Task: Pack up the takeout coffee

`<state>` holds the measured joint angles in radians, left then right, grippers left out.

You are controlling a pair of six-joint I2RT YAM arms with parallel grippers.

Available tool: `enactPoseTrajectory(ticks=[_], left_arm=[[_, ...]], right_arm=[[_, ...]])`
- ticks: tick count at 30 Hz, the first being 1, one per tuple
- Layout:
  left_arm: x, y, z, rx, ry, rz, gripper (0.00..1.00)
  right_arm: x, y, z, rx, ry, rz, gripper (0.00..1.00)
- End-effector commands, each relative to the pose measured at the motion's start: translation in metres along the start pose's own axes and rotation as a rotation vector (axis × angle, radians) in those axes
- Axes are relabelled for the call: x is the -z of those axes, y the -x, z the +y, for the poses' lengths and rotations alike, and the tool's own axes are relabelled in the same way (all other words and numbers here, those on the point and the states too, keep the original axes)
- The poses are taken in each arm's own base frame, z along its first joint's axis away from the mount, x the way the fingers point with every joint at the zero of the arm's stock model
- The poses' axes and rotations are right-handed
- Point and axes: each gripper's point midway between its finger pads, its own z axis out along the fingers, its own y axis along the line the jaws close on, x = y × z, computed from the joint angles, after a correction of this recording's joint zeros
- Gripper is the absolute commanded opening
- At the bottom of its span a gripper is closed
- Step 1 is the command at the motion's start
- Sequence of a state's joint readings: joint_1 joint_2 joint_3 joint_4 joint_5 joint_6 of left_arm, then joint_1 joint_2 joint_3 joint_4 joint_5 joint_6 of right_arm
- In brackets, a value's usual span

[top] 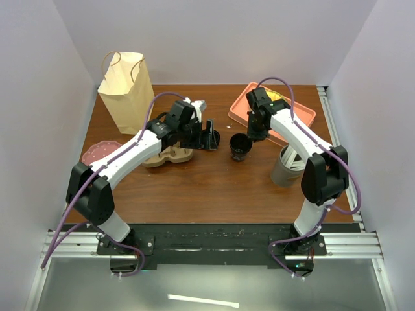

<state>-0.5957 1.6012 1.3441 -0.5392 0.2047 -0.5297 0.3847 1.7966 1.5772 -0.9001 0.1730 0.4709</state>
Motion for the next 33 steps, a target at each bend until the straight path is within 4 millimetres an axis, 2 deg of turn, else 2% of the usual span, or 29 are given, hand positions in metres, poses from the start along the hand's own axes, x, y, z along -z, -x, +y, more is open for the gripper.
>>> enactPoseTrajectory(ticks=[1,9,18,23,33], left_arm=[[0.004,0.010,-0.005,-0.025,-0.029,-0.039,0.84],[0.004,0.010,-0.005,-0.025,-0.027,-0.039,0.84],[0.003,0.010,-0.004,-0.026,-0.026,-0.037,0.84],[0.003,0.009,-0.004,-0.027,-0.024,-0.036,0.84],[0.002,0.008,-0.002,-0.026,-0.021,-0.033,0.84]], right_arm=[[0.003,0.009,-0.001,-0.003,-0.005,-0.023,0.17],[0.000,0.009,0.001,0.004,-0.002,-0.019,0.11],[-0.002,0.007,0.000,0.004,-0.010,-0.011,0.14],[-0.001,0.009,0.001,-0.001,-0.002,-0.018,0.05],[0.010,0.016,0.009,-0.006,0.039,-0.037,0.00]])
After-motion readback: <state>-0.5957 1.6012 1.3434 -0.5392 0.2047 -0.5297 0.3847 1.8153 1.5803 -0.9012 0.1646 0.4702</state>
